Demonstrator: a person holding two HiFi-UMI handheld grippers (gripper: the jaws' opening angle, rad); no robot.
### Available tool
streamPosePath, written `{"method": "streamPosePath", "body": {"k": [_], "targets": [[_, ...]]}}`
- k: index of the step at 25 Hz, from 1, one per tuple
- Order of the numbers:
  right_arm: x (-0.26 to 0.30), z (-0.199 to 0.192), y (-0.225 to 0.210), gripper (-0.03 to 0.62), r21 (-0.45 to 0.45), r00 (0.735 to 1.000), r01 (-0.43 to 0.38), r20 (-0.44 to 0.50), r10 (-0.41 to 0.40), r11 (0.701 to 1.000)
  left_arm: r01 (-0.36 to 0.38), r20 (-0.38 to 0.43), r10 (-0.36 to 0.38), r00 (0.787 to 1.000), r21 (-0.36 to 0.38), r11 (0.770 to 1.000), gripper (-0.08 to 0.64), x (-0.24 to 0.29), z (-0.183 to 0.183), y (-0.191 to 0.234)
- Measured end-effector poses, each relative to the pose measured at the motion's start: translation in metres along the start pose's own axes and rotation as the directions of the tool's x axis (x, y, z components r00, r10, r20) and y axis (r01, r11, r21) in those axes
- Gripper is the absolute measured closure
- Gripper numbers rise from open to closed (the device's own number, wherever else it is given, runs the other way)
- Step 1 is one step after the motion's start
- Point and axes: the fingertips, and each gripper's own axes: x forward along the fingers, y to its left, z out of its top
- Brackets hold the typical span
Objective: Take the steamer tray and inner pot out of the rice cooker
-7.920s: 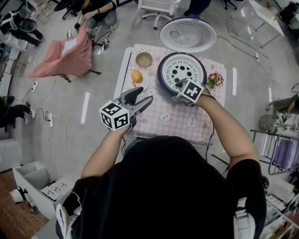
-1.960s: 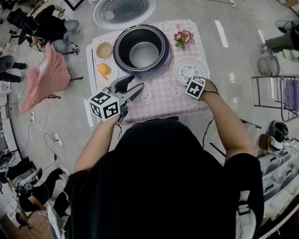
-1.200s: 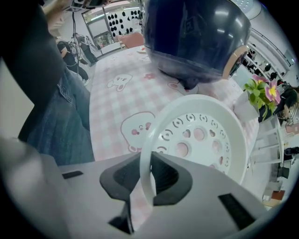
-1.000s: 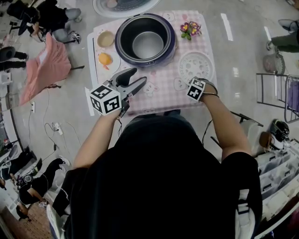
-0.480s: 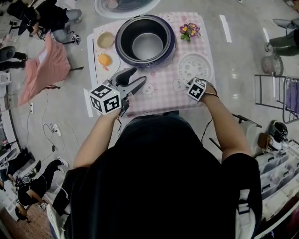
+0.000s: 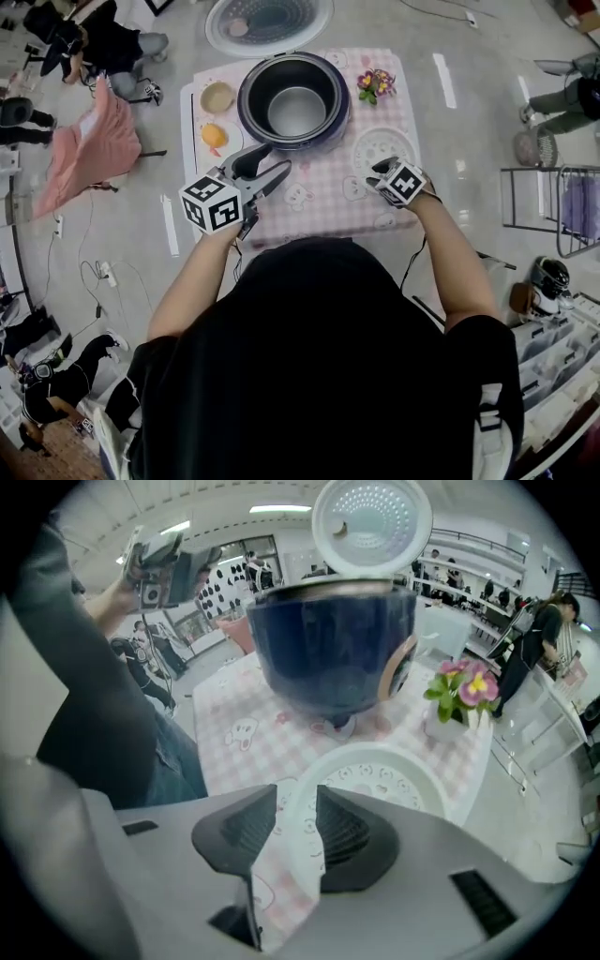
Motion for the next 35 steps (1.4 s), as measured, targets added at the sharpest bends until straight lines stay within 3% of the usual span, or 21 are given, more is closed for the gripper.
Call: {"method": "streamPosePath", "body": {"k": [4,9,16,25,30,35], "targets": [[-0.044,0.046,-0.011,0.433,0.027,0.990,0.012,0.138,-0.015,1.000,-0.010,0.022,0.010,1.000,0.008,1.000,0.290,-0.008,0.009,0.002],[-0.101,0.111,-0.016,0.425,0.067,0.945,0.012,0.324,-0.033,0.998,-0.019,0.047,0.017,0.999,0.026,0.999,0.290,-0.018,0.022,0.006],[-0.160,0.178,-0.010,0.411,0.115,0.834,-0.072,0.552,-0.003,0.991,-0.045,0.080,0.041,0.996,0.053,0.998,0.290,-0.030,0.043,0.014],[-0.197,0.202,-0.031,0.400,0.203,0.720,-0.065,0.687,-0.095,0.977,-0.116,0.086,0.111,0.990,0.055,0.992,0.290,-0.043,0.044,0.044],[-0.203,0.209,-0.038,0.391,0.233,0.702,-0.082,0.704,-0.110,0.969,-0.138,0.087,0.134,0.987,0.048,0.989,0.290,-0.048,0.050,0.054],[-0.180,0.213,-0.049,0.391,0.259,0.721,-0.083,0.682,-0.121,0.962,-0.151,0.074,0.149,0.986,0.026,0.988,0.291,-0.042,0.050,0.069]]}}
